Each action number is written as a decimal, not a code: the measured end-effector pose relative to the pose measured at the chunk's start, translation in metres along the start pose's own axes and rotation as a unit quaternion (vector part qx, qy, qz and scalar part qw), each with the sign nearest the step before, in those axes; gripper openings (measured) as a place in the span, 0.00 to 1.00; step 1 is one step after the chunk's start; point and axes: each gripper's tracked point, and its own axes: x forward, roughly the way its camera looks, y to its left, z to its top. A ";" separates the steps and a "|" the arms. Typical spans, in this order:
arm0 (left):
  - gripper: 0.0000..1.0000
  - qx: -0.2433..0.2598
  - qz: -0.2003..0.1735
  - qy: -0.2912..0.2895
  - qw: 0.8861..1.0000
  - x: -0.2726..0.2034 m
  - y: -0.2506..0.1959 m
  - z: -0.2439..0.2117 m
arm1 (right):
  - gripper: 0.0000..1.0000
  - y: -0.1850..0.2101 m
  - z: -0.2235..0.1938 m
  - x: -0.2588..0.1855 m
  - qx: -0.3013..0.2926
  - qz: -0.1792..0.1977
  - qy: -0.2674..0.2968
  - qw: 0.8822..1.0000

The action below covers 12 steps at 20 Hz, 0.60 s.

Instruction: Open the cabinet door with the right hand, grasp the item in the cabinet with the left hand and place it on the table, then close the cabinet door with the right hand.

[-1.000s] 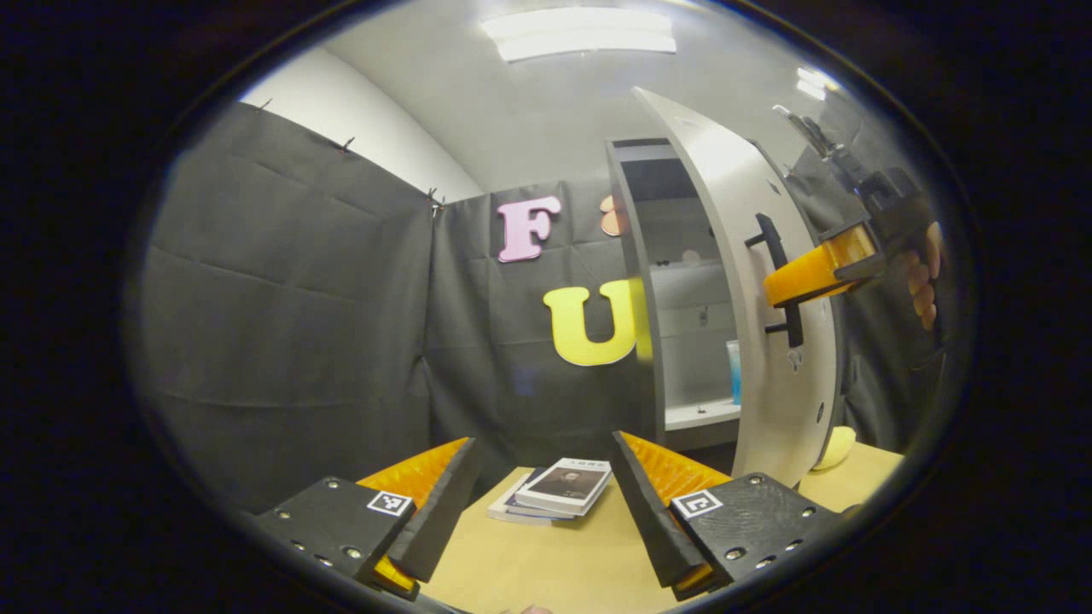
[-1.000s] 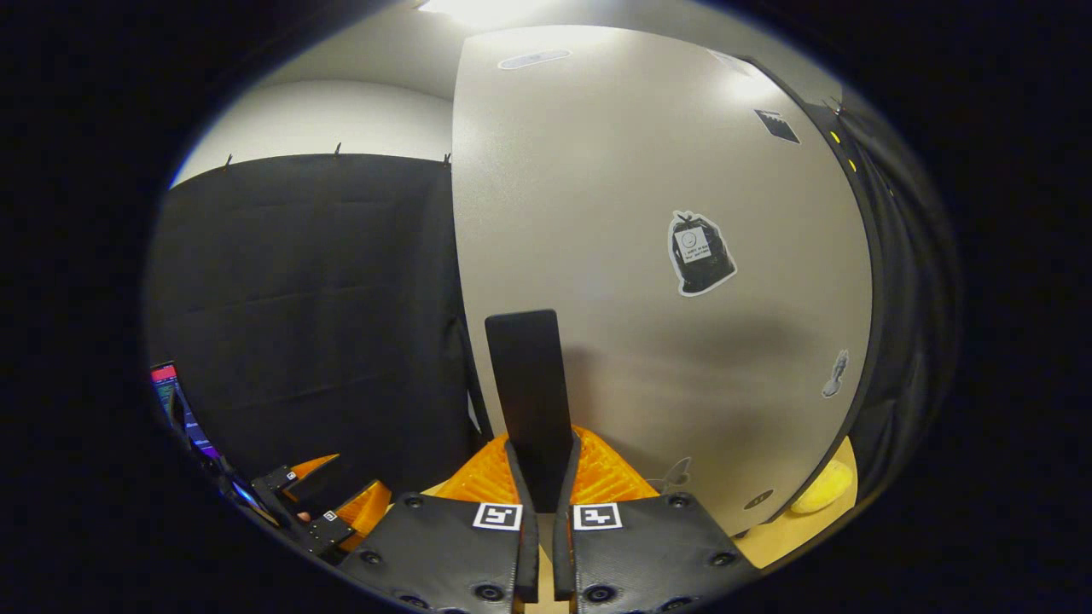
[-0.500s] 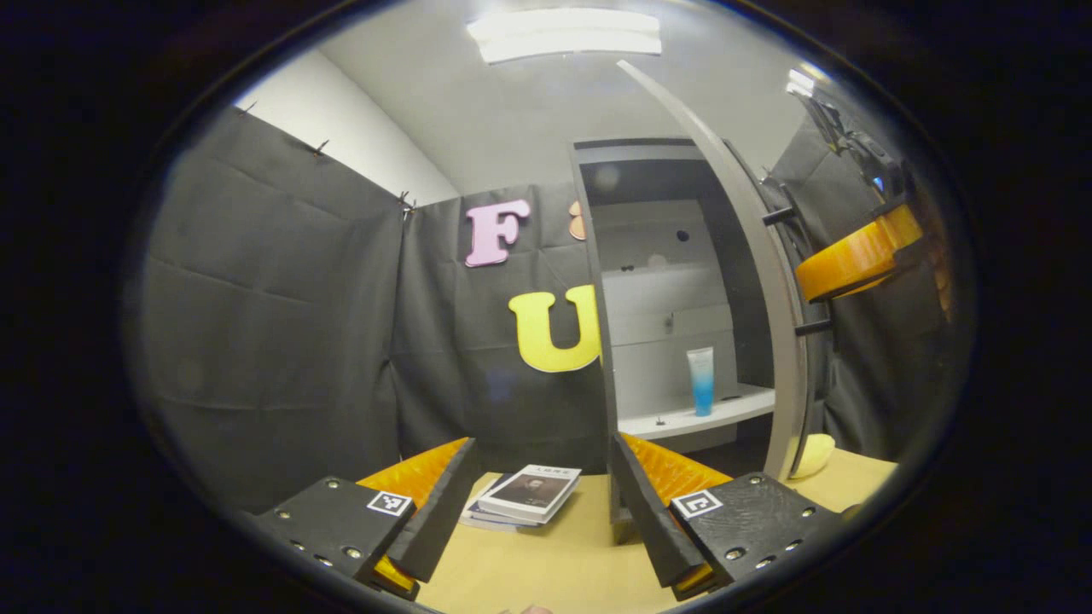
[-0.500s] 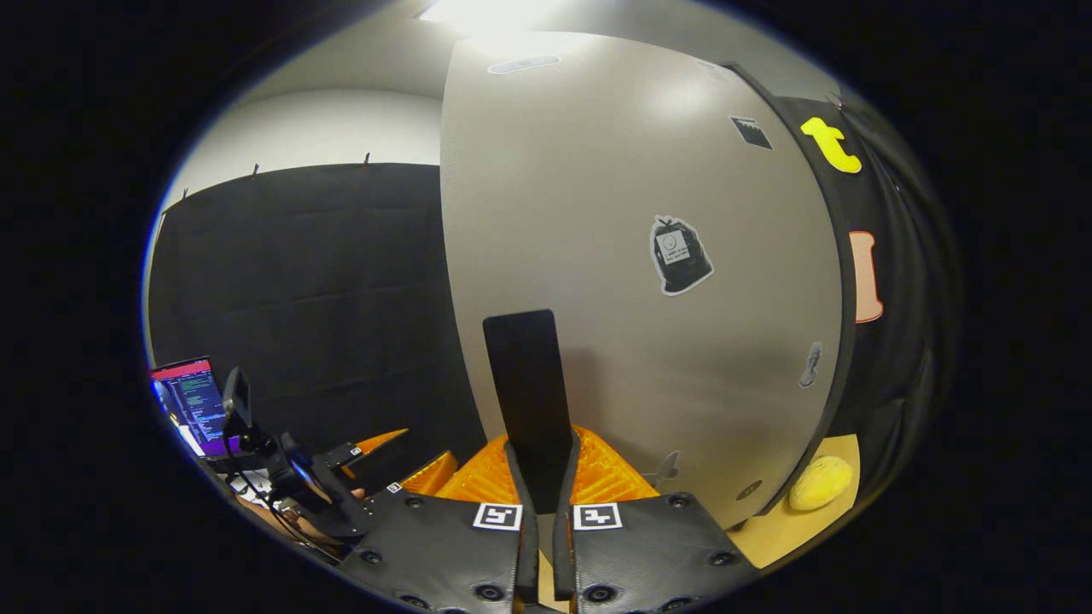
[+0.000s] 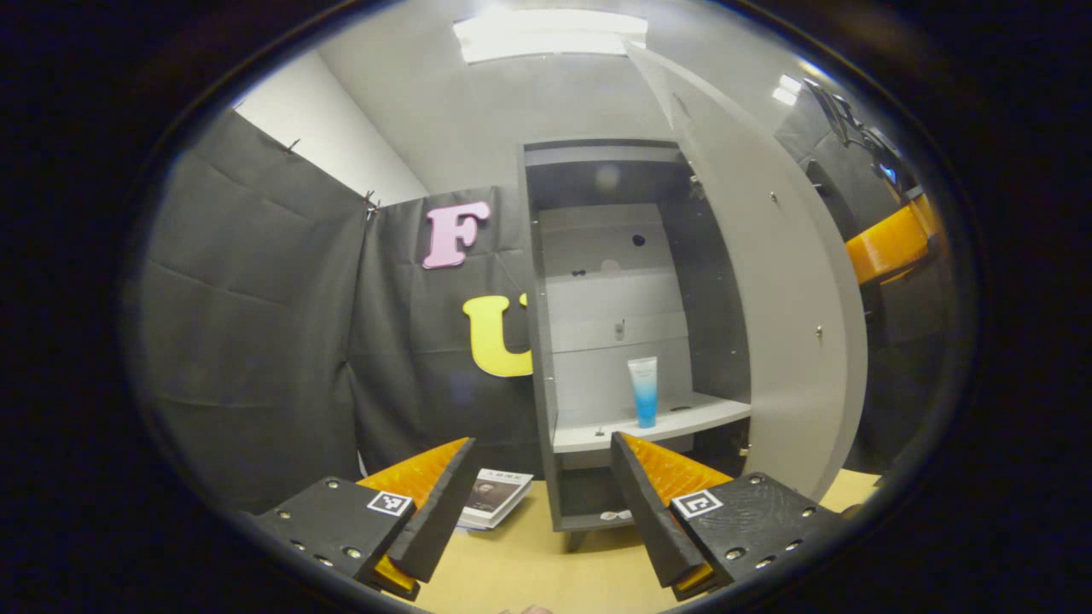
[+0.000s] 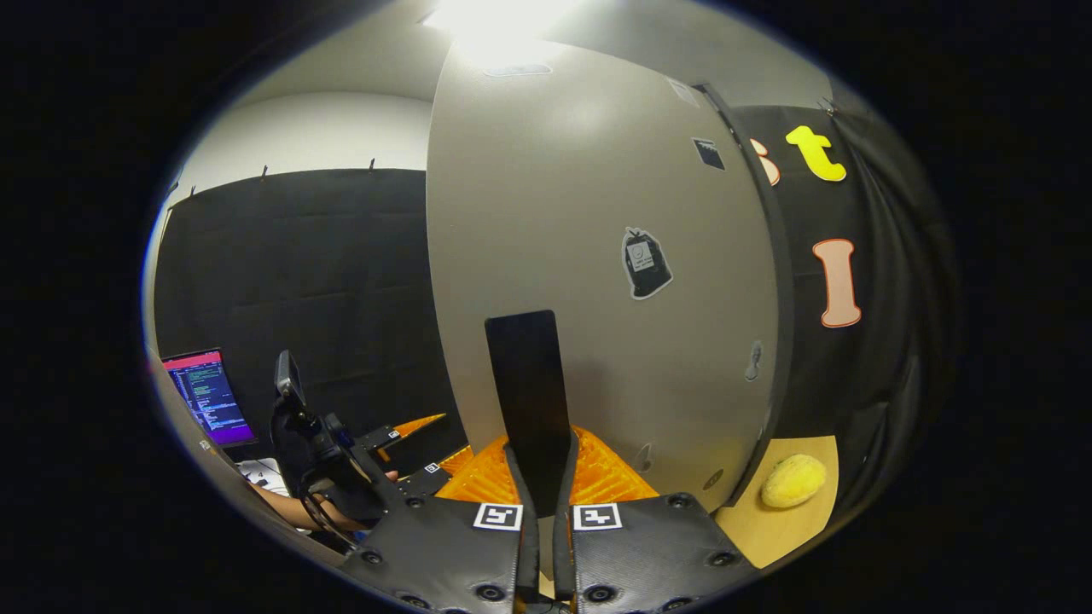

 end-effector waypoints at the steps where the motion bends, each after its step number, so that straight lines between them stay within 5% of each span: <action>1: 0.92 -0.001 -0.006 -0.002 1.000 0.001 -0.008 0.002 | 0.07 -0.002 0.000 -0.001 -0.001 -0.005 0.000 1.000; 12: 0.92 -0.009 -0.050 -0.003 0.999 -0.002 -0.080 0.003 | 0.07 -0.021 0.003 -0.014 0.007 -0.069 -0.019 0.997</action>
